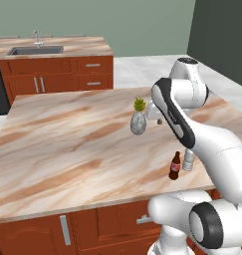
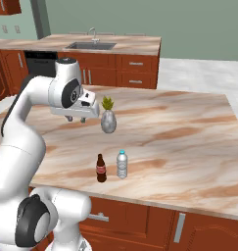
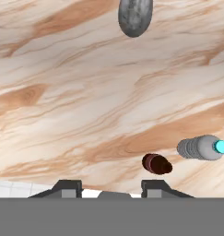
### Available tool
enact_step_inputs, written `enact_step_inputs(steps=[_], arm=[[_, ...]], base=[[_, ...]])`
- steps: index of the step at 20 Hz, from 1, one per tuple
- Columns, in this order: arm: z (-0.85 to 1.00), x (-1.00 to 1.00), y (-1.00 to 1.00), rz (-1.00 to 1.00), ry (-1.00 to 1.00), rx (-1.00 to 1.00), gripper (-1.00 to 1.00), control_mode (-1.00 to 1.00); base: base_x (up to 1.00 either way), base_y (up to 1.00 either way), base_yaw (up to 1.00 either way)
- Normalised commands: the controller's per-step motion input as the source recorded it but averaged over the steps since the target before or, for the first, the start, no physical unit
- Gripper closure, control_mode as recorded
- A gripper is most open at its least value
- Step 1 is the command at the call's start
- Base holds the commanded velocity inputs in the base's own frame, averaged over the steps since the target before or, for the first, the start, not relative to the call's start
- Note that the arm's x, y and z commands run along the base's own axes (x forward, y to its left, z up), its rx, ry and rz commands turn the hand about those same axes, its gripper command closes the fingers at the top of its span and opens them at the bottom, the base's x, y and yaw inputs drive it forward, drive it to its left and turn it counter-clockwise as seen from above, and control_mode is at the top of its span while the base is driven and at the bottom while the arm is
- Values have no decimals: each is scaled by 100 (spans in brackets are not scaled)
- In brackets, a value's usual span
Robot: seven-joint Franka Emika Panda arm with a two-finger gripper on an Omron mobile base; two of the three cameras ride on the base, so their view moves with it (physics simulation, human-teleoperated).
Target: Move the drinks to the dining counter.
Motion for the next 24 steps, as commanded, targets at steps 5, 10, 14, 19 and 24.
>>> enact_step_inputs(steps=[5, 10, 14, 19, 24], arm=[[-14, -47, -57, -5, 0, 0, -100, -100], [-26, -66, -67, -13, 6, 0, -100, -100], [-19, -20, -28, -11, 12, 0, -100, -100], [-7, 0, -1, -3, 11, 0, -100, -100], [-16, 0, 0, 0, 10, 0, -100, -100]], base=[[0, 0, 0], [0, 0, 0], [0, 0, 0], [0, 0, 0], [0, 0, 0]])
